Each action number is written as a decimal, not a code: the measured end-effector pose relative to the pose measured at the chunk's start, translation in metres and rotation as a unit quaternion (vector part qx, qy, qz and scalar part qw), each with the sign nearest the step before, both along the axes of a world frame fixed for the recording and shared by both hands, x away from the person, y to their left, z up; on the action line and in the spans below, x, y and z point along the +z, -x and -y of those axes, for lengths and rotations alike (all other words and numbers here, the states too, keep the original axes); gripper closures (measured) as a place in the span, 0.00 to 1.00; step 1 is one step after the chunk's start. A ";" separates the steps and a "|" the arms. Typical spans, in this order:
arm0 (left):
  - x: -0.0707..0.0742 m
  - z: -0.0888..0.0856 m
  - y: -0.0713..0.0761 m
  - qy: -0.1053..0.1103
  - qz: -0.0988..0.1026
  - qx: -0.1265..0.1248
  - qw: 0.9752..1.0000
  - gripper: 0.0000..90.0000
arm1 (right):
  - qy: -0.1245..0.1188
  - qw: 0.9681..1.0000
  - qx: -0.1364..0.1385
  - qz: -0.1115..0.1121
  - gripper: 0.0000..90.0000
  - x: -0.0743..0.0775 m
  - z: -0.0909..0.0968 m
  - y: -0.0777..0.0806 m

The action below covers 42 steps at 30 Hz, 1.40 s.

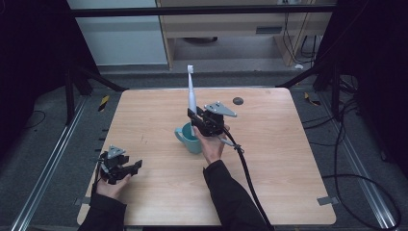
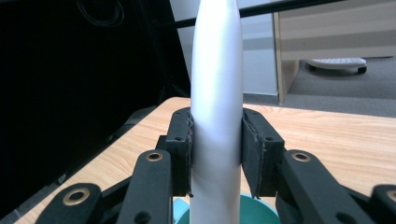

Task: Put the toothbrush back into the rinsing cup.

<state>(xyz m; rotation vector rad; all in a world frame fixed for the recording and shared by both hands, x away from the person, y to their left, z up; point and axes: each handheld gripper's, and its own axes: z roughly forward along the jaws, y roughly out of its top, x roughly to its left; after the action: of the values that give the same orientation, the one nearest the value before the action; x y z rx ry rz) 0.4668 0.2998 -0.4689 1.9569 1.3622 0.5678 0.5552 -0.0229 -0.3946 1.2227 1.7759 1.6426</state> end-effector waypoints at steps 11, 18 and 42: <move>0.000 0.000 0.000 0.001 0.002 0.001 1.000 0.44 | 0.028 0.999 -0.006 -0.027 0.74 -0.018 -0.008 -0.011; 0.000 0.000 0.000 0.000 0.001 0.001 1.000 0.44 | 0.044 0.998 -0.007 -0.034 0.74 -0.027 -0.011 -0.010; 0.000 0.001 0.000 -0.002 -0.001 0.000 1.000 0.44 | 0.091 0.994 -0.012 -0.066 0.73 -0.050 -0.013 -0.007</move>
<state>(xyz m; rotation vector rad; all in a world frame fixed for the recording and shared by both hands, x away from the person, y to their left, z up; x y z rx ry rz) 0.4667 0.2988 -0.4692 1.9611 1.3623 0.5694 0.5623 -0.0098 -0.4446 1.2887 1.9347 1.3795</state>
